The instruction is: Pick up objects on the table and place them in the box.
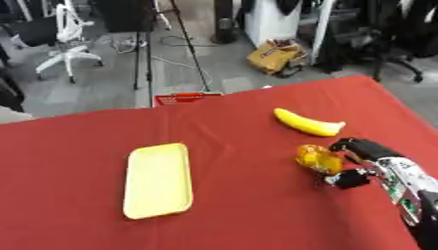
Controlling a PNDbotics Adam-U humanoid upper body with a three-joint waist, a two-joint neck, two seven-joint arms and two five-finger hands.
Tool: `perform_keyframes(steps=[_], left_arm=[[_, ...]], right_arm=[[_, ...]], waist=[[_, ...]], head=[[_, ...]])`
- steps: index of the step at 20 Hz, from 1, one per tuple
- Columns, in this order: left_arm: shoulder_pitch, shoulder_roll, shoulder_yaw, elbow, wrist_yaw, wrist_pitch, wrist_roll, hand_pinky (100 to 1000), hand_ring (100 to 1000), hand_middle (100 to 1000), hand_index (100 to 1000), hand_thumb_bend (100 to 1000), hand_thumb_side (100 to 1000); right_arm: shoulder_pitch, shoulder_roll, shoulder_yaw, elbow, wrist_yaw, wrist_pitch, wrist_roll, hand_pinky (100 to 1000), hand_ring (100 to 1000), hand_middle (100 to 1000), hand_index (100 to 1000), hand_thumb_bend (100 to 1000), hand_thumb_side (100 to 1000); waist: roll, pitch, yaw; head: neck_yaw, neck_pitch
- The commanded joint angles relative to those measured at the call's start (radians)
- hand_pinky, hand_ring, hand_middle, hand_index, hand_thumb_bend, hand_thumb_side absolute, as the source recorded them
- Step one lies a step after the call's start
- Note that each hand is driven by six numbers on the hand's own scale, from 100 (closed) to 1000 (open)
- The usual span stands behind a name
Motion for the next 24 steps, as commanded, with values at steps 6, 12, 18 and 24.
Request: perform_keyframes(steps=[6, 12, 18, 24], left_arm=[[-0.009, 0.020, 0.002, -0.017, 0.001, 0.000, -0.001, 694, 781, 848, 855, 839, 993], [-0.009, 0.019, 0.002, -0.017, 0.002, 0.000, -0.001, 693, 780, 848, 854, 839, 993], [-0.008, 0.018, 0.002, -0.016, 0.003, 0.000, -0.001, 693, 778, 847, 854, 838, 994], [-0.009, 0.018, 0.003, -0.016, 0.003, 0.000, 0.000, 693, 778, 848, 854, 839, 994]], right_arm=[[0.002, -0.024, 0.000, -0.009, 0.020, 0.005, -0.022, 664, 715, 760, 829, 424, 491], [-0.001, -0.017, 0.006, -0.011, 0.061, 0.041, -0.088, 538, 597, 637, 755, 361, 439], [0.005, -0.016, 0.003, -0.020, 0.072, 0.076, -0.181, 340, 414, 363, 450, 175, 303], [0.018, -0.016, 0.000, -0.041, 0.042, 0.089, -0.234, 334, 401, 340, 431, 191, 307]], waist=[[-0.008, -0.005, 0.002], [-0.006, -0.005, 0.002], [-0.005, -0.004, 0.001], [-0.005, -0.004, 0.000]], head=[[-0.005, -0.005], [-0.008, -0.006], [-0.009, -0.006], [-0.011, -0.006]])
